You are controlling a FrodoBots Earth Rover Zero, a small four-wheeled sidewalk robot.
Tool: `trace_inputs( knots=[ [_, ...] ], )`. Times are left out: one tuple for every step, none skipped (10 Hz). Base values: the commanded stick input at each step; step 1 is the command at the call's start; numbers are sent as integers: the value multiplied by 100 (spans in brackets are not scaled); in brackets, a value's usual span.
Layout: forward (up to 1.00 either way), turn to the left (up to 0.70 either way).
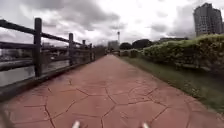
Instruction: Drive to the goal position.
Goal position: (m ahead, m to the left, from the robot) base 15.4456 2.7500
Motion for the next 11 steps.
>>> trace_inputs(
  knots=[
    [70,0],
    [70,0],
    [70,0],
    [70,0],
    [70,0],
    [70,0],
    [70,0],
    [70,0],
    [70,0],
    [70,0],
    [70,0]
  ],
)
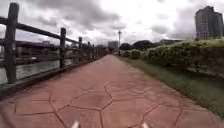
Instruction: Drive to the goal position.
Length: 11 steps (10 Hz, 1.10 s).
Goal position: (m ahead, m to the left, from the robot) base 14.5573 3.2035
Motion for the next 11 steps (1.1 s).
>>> trace_inputs(
  knots=[
    [70,0],
    [70,0],
    [70,0],
    [70,0],
    [70,21],
    [70,35],
    [70,35],
    [70,35],
    [70,0],
    [70,0],
    [70,0]
  ],
)
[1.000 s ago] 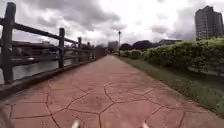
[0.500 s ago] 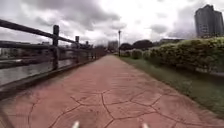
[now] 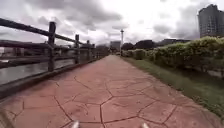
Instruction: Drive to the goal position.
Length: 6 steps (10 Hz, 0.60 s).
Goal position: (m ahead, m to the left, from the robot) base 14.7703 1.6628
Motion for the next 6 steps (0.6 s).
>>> trace_inputs(
  knots=[
    [70,0],
    [70,0],
    [70,0],
    [70,0],
    [70,0],
    [70,0]
  ],
)
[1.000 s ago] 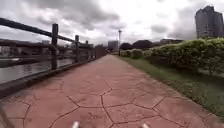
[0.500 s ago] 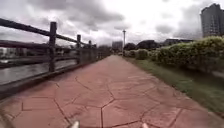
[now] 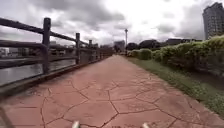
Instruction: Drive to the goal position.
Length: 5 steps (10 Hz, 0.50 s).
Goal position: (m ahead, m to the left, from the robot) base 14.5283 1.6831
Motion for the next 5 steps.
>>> trace_inputs(
  knots=[
    [70,0],
    [70,0],
    [70,0],
    [70,0],
    [70,0]
  ],
)
